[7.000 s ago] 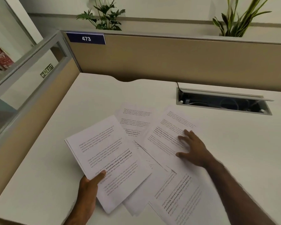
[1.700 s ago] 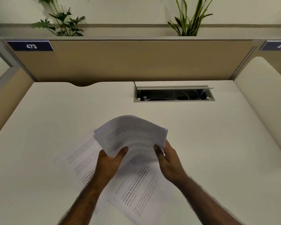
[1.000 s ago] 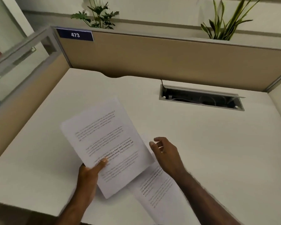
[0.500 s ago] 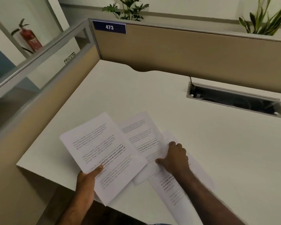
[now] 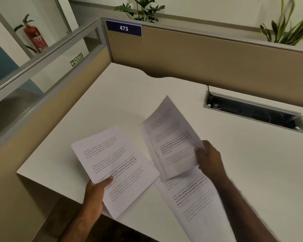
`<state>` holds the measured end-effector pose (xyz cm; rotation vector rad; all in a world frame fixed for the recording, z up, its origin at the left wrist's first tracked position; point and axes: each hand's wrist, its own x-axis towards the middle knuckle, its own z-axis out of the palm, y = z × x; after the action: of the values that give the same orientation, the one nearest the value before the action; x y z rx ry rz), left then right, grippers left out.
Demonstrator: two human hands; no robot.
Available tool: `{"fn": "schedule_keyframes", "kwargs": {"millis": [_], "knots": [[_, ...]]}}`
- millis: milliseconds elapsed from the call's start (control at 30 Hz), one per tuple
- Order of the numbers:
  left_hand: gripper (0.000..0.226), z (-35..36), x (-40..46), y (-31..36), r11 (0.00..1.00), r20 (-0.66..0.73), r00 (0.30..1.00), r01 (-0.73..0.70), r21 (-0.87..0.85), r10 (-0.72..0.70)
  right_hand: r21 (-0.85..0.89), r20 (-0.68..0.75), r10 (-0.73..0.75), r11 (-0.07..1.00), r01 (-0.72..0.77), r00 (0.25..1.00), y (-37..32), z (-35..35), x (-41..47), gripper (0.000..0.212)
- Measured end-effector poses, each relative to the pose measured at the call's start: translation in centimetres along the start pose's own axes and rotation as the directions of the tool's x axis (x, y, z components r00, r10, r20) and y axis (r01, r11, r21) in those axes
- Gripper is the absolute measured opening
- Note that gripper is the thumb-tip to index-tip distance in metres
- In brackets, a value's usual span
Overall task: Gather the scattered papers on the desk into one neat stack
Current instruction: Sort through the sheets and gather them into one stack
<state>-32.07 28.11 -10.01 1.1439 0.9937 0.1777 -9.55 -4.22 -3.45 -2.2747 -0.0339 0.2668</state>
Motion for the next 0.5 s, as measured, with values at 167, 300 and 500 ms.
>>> {"fn": "schedule_keyframes", "kwargs": {"millis": [167, 300, 500], "knots": [[0.045, 0.7, 0.3, -0.5, 0.999, 0.046, 0.999, 0.018, -0.036, -0.017, 0.243, -0.063, -0.041, 0.968, 0.055, 0.997, 0.2, -2.4, -0.1, 0.014], [0.046, 1.5, 0.4, -0.6, 0.996, 0.079, 0.996, 0.054, -0.072, -0.048, 0.368, 0.052, -0.059, 0.929, 0.036, 0.997, -0.2, -2.0, -0.8, 0.009], [0.053, 2.8, 0.3, 0.1, 0.99, 0.074, 0.991, 0.116, -0.08, -0.111, 0.348, 0.262, -0.066, 0.937, -0.031, 0.963, -1.1, 3.3, -2.8, 0.007]]}}
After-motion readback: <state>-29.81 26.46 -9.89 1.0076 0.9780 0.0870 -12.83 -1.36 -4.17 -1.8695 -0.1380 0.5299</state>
